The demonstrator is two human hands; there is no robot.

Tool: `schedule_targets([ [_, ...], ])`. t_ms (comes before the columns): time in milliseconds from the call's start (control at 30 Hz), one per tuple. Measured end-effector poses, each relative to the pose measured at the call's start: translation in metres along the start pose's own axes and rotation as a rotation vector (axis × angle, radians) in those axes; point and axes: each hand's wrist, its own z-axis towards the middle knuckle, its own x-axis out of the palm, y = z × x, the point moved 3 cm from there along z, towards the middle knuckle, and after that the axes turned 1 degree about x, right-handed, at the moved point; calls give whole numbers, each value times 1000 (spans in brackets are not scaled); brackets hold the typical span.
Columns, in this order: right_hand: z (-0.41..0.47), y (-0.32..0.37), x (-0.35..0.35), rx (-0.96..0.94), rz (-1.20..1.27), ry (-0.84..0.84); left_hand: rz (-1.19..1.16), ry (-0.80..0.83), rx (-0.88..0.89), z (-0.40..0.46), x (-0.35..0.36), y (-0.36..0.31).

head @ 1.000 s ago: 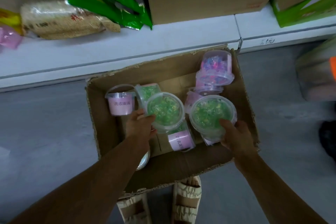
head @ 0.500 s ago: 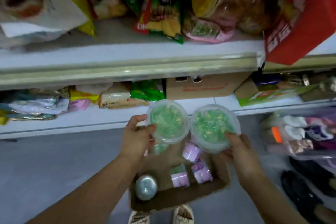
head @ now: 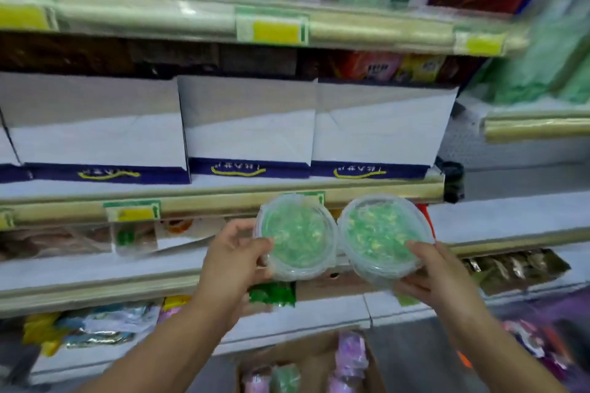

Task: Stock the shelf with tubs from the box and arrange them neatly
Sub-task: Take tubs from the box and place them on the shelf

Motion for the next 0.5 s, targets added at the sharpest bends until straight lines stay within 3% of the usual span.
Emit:
schedule_targets([
  [500, -39, 207, -3, -211, 67, 31, -67, 73, 224, -30, 29, -197],
])
